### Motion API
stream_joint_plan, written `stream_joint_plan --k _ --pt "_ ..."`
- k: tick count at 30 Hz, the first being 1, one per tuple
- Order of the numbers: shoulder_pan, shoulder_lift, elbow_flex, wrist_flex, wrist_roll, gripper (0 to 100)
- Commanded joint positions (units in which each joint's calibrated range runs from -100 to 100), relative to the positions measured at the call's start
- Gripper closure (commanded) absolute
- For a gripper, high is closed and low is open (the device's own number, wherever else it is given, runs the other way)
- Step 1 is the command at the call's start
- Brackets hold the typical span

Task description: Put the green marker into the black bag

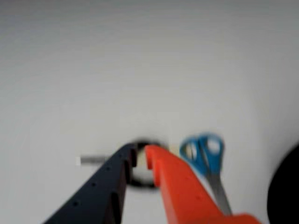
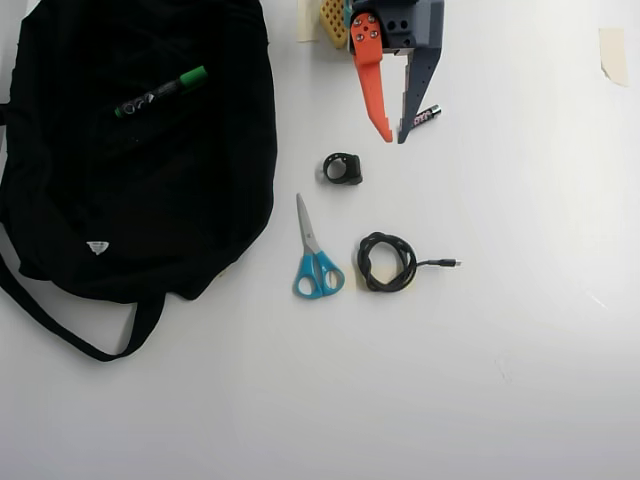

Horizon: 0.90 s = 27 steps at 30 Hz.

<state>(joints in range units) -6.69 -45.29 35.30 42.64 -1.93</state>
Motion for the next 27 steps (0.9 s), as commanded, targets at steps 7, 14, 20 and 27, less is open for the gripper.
stream_joint_plan --k 7,14,20,27 --pt "2.12 17.32 -19.31 -10.94 0.25 98" --pt "2.72 32.43 -30.54 -21.02 0.25 98" --pt "1.82 43.38 -39.07 -27.30 0.25 98" --pt "0.18 53.17 -46.53 -34.11 4.66 98"
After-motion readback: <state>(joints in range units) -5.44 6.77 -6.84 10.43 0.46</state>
